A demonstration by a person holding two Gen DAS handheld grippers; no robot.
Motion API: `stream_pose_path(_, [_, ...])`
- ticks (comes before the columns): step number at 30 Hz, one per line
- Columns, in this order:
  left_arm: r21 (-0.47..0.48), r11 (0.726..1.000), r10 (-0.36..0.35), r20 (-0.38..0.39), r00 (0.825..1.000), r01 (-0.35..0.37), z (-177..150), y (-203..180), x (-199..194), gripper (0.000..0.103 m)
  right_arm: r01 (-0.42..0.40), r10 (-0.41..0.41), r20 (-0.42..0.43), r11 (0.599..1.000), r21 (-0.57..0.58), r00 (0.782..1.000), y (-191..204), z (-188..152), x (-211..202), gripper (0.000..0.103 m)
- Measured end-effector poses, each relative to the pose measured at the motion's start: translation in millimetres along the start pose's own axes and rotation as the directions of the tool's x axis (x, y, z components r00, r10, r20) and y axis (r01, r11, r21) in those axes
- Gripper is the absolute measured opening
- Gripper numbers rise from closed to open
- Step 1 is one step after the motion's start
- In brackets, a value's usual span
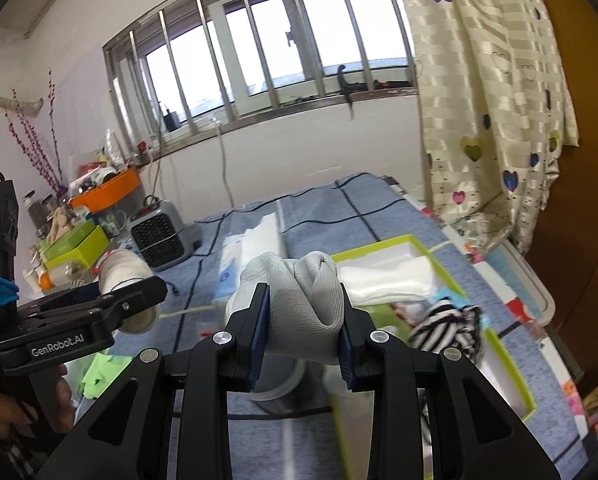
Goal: Organize soft objects
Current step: 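Carry the grey sock and white bandage over the green-rimmed box with both tools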
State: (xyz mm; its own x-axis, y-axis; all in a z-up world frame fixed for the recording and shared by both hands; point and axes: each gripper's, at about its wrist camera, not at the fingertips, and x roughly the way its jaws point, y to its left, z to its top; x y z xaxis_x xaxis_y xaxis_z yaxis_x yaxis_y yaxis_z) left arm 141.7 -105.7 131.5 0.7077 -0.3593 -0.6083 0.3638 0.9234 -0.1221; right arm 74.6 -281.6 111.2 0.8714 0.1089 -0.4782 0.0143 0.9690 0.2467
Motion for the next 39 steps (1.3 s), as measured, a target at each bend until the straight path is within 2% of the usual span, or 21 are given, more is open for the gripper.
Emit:
stream_pose_path(6, [0.045,0.996,-0.07,-0.013,0.997,0.071,6,-29,9,0.078,0.059,-0.059,0.014,0.998,0.032,0.998,-28,0,-13,0.031])
stream_pose_path(10, [0.073,0.987,-0.142,-0.04,0.989,0.145,7,-52,16,0.078,0.109,-0.109,0.007,0.993,0.049,0.994,-48,-2,-21,0.031])
stream_pose_path(19, [0.113,0.968,-0.214,-0.1,0.972,0.224,8,-92,42,0.078,0.177,-0.174,-0.039,0.98,0.088,0.984,-85,-18,-30,0.031])
stream_pose_path(22, [0.112,0.964,-0.227,-0.131,0.965,0.242,6,-101,55,0.078,0.179,-0.174,-0.064,0.979,0.096,0.983,-93,-24,-29,0.031])
stream_pose_path(25, [0.112,0.966,-0.216,-0.155,0.964,0.234,4,-108,69,0.078,0.148,-0.139,-0.096,0.984,0.099,0.986,-97,-31,-26,0.031])
stream_pose_path(32, [0.108,0.965,-0.215,-0.212,0.954,0.241,-1,-121,98,0.078,0.113,-0.103,-0.159,0.992,0.054,0.982,-94,-46,-17,0.031])
stream_pose_path(39, [0.118,0.963,-0.208,-0.238,0.949,0.24,-7,-131,115,0.078,0.089,-0.081,-0.197,0.996,0.031,0.977,-94,-56,-11,0.031])
